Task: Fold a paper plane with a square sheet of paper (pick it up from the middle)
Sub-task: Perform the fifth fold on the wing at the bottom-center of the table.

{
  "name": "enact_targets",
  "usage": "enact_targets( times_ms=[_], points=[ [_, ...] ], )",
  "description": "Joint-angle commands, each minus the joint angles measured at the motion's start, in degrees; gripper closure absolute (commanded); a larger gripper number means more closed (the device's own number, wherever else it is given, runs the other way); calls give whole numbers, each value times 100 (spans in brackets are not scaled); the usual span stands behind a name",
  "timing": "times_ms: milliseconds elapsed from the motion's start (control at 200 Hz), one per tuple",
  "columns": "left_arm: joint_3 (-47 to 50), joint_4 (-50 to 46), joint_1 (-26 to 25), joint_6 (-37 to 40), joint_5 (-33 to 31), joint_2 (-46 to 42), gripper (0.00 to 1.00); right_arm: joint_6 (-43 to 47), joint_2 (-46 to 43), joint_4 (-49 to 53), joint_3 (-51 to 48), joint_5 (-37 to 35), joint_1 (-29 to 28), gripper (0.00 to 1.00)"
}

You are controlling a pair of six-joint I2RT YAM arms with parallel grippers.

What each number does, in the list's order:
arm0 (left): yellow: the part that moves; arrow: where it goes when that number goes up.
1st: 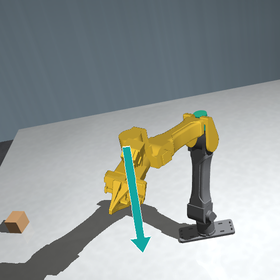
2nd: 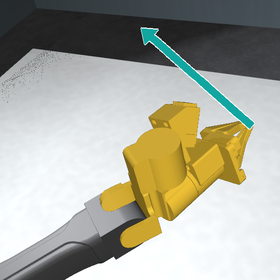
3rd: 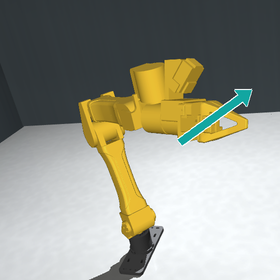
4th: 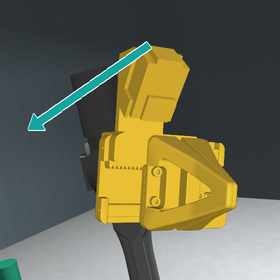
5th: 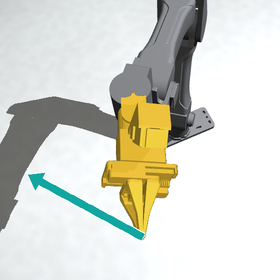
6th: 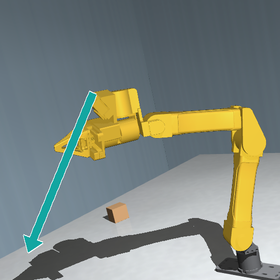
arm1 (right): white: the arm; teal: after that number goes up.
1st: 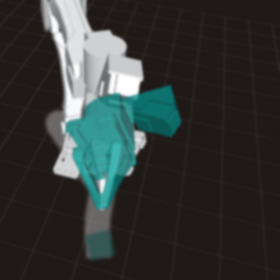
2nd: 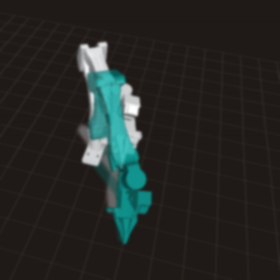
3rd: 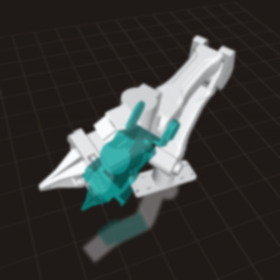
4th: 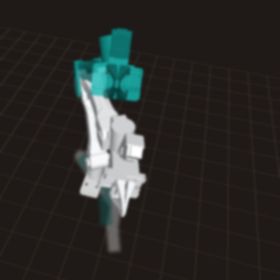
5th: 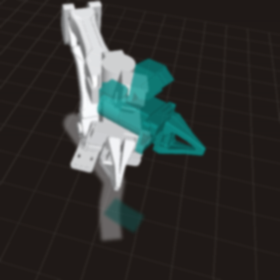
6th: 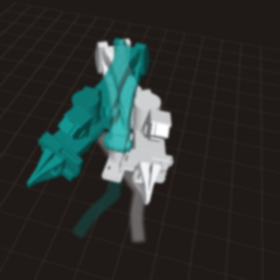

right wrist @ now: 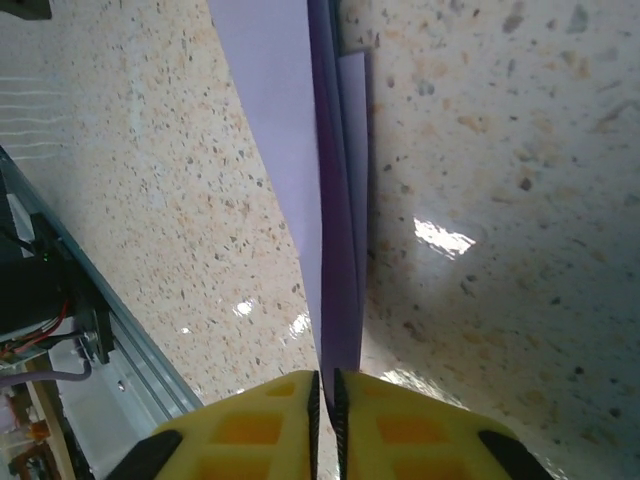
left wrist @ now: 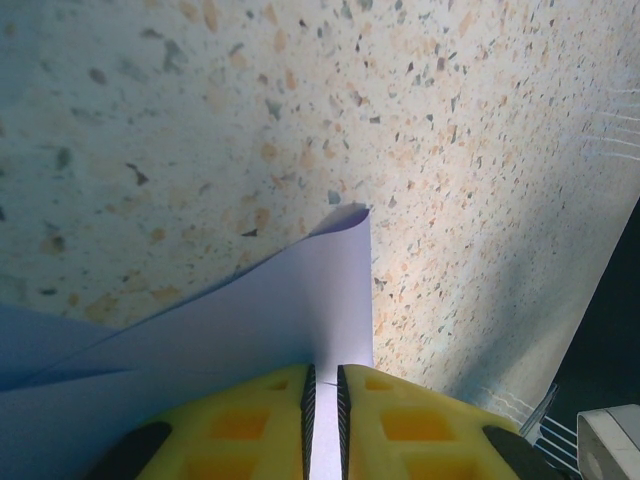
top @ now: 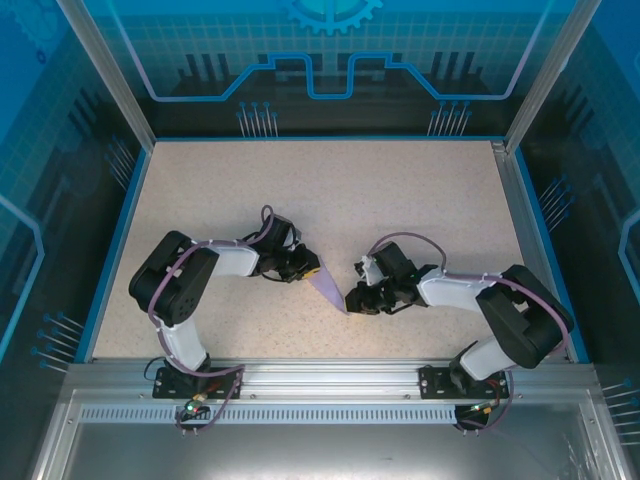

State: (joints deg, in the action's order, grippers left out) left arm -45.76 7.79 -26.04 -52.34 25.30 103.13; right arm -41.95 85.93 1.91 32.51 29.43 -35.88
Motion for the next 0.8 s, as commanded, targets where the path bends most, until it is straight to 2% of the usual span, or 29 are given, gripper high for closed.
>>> enact_targets(
  times_ms=[0, 165, 430, 575, 795],
  points=[
    [41, -578, 3, 99, -82, 190, 81, 249, 116, -27, -72, 228, 36, 88],
    [32, -616, 6, 87, -103, 192, 81, 908, 272, 286, -37, 356, -47, 93],
    [40, -612, 12, 49, -127, 220, 81, 1655, 434, 846, 17, 253, -393, 95],
    [72, -582, 25, -1, -133, 229, 81, 1869, 735, 1549, 260, -313, -710, 94],
    [137, -537, 55, -31, -133, 181, 81, 1611, 1169, 1867, 535, -1023, -1112, 97]
  ],
)
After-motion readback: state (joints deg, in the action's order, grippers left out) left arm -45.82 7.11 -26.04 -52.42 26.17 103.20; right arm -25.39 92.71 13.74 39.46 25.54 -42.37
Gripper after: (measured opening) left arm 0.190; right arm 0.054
